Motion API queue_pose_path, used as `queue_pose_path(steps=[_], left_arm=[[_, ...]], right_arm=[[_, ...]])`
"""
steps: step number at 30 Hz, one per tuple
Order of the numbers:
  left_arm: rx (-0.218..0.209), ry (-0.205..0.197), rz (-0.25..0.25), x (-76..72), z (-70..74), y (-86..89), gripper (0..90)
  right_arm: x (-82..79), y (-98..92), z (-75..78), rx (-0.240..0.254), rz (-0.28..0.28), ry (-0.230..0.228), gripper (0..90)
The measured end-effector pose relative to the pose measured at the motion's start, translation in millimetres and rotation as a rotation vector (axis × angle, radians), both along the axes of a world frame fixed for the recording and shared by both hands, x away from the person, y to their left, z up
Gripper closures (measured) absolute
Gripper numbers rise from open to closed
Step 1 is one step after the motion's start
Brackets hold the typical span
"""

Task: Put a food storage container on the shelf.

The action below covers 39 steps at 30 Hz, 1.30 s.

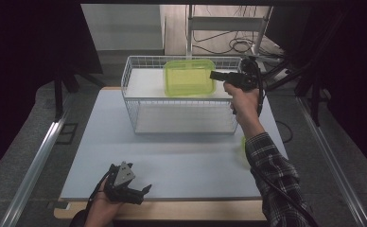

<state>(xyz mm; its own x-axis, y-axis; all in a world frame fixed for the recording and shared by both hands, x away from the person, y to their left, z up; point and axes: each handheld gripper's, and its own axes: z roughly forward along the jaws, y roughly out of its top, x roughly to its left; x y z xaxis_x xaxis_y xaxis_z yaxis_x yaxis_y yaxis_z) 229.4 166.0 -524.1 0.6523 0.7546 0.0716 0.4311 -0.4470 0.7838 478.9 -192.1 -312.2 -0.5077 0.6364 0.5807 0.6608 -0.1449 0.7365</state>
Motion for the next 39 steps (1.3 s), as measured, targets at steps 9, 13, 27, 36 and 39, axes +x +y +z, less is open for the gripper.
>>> queue_pose_path(steps=[9, 13, 27, 36, 39], left_arm=[[0.013, 0.003, -0.006, 0.3, 0.0, 0.5, 1.6], [0.029, 0.005, -0.012, 0.4, -1.0, -1.2, 1.6], [0.034, 0.017, -0.019, 0.4, -2.2, -2.4, 1.6], [0.035, 0.015, -0.022, 0.3, -2.0, -2.4, 1.6], [-0.014, 0.012, -0.045, -0.2, -0.2, -0.3, 1.4]], right_arm=[[6.5, 4.3, -5.4, -0.020, -0.033, -0.005, 79.6], [5.1, 8.4, -5.3, -0.072, -0.061, -0.032, 77.4], [16.6, 16.3, -10.0, -0.206, -0.094, -0.060, 65.0], [19.0, 15.0, -7.2, -0.241, -0.096, -0.077, 51.0], [15.6, 13.4, -4.0, -0.248, -0.071, -0.092, 44.5]])
